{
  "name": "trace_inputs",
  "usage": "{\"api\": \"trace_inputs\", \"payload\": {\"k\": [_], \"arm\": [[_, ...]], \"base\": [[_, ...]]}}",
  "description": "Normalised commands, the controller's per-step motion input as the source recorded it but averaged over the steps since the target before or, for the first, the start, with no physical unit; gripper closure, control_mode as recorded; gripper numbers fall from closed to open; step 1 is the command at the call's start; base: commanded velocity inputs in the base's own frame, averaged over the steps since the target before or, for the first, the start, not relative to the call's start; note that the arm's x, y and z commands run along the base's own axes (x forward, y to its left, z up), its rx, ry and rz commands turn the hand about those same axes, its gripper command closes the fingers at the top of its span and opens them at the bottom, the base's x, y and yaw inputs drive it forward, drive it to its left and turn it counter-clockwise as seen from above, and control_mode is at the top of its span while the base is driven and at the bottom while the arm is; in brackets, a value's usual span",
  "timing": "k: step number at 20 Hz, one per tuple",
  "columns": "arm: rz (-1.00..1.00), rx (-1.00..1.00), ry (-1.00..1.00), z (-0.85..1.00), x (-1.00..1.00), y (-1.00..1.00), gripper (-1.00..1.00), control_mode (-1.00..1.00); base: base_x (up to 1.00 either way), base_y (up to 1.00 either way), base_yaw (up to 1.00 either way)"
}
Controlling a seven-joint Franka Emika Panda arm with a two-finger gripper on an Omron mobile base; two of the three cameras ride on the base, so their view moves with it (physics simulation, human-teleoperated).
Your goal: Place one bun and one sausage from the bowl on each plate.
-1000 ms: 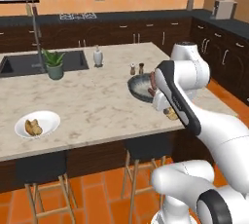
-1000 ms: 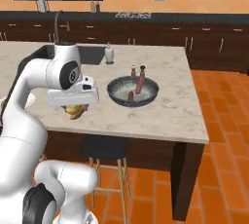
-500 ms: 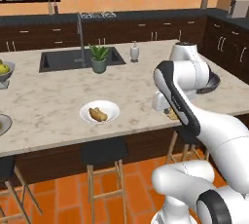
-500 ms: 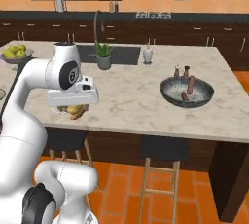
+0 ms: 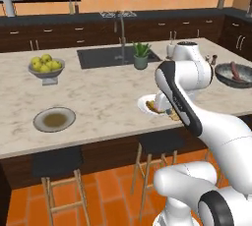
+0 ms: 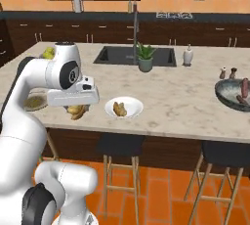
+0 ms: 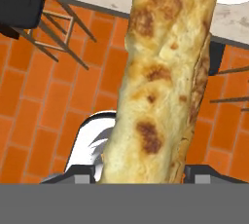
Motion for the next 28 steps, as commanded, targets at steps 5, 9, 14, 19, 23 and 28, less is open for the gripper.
{"api": "trace_inputs", "payload": {"k": [5,9,14,19,23,28], "arm": [[0.00,0.00,0.00,0.00,0.00,0.00,1.00,1.00],[0.00,0.00,0.00,0.00,0.00,0.00,1.00,1.00],[0.00,0.00,0.00,0.00,0.00,0.00,1.00,1.00],[0.00,0.00,0.00,0.00,0.00,0.00,1.00,1.00],[0.00,0.00,0.02,-0.39,0.65,0.28,1.00,-1.00],[0.00,0.00,0.05,-0.73,0.99,0.39,1.00,-1.00]], "base": [[0.06,1.00,-0.03],[0.40,1.00,-0.10],[0.67,0.88,-0.06],[0.70,0.33,0.00],[0.00,0.00,0.00],[0.00,0.00,0.00]]}}
